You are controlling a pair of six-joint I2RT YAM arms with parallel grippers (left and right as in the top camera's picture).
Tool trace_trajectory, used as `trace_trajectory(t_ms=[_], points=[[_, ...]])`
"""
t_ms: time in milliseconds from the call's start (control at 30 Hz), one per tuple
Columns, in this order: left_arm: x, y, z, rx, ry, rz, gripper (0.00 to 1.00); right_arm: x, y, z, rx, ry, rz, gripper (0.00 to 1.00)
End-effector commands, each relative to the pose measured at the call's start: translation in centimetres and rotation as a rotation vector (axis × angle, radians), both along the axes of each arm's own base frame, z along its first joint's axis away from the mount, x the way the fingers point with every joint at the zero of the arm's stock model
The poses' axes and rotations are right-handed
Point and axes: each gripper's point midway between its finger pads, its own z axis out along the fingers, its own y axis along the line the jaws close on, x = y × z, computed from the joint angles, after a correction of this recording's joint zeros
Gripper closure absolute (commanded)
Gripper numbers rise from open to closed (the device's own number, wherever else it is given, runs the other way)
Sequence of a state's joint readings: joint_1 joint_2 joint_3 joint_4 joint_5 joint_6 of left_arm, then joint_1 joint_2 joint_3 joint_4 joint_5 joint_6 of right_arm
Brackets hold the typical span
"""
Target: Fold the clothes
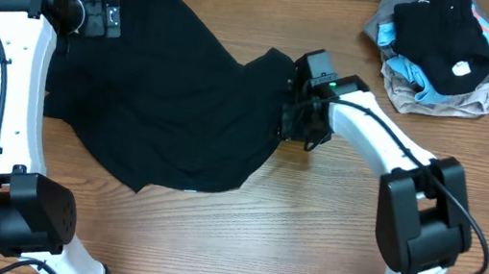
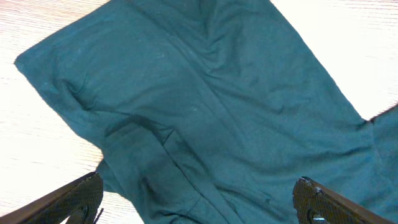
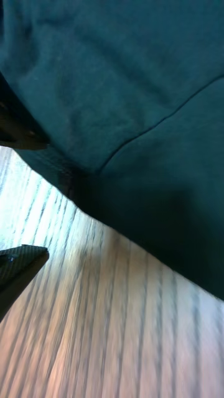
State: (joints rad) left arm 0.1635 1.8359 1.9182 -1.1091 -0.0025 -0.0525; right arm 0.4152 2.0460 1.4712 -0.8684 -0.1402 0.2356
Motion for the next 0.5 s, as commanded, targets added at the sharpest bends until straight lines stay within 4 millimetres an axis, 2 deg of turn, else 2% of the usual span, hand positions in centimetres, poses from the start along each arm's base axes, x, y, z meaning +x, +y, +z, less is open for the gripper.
trace_trajectory(t_ms=[0,200,267,367,467], points=[[-0.3,0.7,1.8,0.045,-0.033,0.020,0.00,0.4,1.0,-0.3,-0.001,-0.015,0.014,0.46],[-1.3,1.3,1.3,0.072,0.012,0.040,0.00,1.1,1.4,-1.0,0.009,-0.029,0.016,0.46],[-1.5,1.3,1.2,0.074,0.024,0.042,0.00,1.3,1.5,-0.9,0.013,-0.038,0.016,0.53],[-1.8,1.3,1.0,0.072,0.035,0.041,0.00,1.4,1.6,-0.9,0.015,-0.044,0.016,0.72],[-1.9,1.2,1.0,0.071,0.040,0.041,0.00,1.5,1.5,-0.9,0.013,-0.047,0.015,0.83]])
